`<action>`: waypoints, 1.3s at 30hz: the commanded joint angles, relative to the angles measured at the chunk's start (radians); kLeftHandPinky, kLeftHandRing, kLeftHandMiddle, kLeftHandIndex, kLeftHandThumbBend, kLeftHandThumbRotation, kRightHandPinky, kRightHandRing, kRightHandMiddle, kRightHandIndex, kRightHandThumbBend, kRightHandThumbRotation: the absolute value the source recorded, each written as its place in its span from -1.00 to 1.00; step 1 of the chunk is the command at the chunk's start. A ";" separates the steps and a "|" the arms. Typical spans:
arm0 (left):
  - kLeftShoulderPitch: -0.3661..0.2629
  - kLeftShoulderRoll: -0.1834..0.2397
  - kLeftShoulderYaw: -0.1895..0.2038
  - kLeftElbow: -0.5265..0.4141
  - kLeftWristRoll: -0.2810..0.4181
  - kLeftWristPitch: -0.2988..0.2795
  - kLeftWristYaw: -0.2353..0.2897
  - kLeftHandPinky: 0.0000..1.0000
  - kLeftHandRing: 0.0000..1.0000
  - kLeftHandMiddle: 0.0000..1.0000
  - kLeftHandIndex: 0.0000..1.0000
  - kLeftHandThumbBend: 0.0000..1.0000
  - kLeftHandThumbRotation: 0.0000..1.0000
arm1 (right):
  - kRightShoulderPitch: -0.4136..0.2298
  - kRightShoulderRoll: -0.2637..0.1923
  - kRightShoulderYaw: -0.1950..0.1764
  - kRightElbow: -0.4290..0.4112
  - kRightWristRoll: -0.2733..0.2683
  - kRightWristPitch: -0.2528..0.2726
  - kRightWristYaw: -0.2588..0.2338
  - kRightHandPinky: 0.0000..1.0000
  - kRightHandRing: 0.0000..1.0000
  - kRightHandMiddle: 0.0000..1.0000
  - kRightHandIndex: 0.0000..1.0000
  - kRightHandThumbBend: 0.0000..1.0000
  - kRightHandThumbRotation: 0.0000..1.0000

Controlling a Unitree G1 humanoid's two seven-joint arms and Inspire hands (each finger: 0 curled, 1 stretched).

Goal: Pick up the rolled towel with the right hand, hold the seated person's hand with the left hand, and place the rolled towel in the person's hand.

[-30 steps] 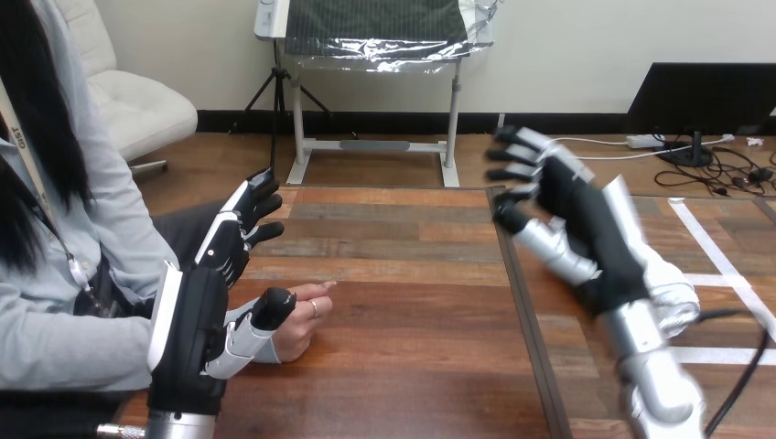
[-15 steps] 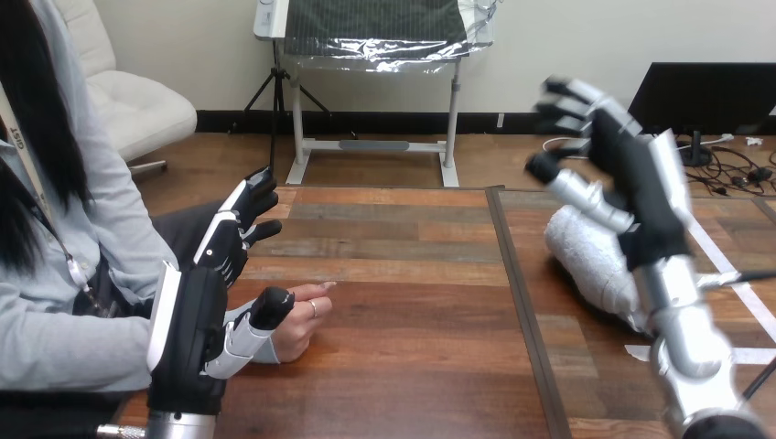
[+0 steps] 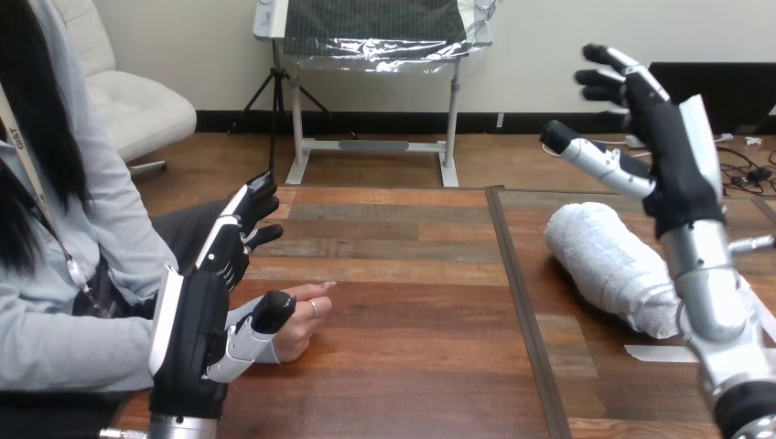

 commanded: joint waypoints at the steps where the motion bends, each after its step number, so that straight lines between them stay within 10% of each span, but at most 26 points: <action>1: -0.063 -0.009 0.006 -0.001 0.010 -0.025 0.014 0.59 0.76 0.81 0.79 0.94 0.80 | -0.111 -0.047 0.025 -0.049 -0.037 0.073 -0.040 0.44 0.66 0.67 0.76 1.00 0.22; 21: -0.049 -0.018 -0.009 -0.008 -0.003 -0.036 0.016 0.59 0.78 0.82 0.80 0.91 0.79 | -0.254 -0.116 0.072 0.031 -0.083 0.319 -0.036 0.66 0.78 0.79 0.85 1.00 0.21; 39: -0.029 -0.027 -0.002 -0.014 0.008 -0.045 0.024 0.67 0.79 0.83 0.80 0.91 0.77 | -0.386 -0.135 0.127 0.146 -0.134 0.551 -0.013 0.21 0.56 0.73 0.85 1.00 -0.01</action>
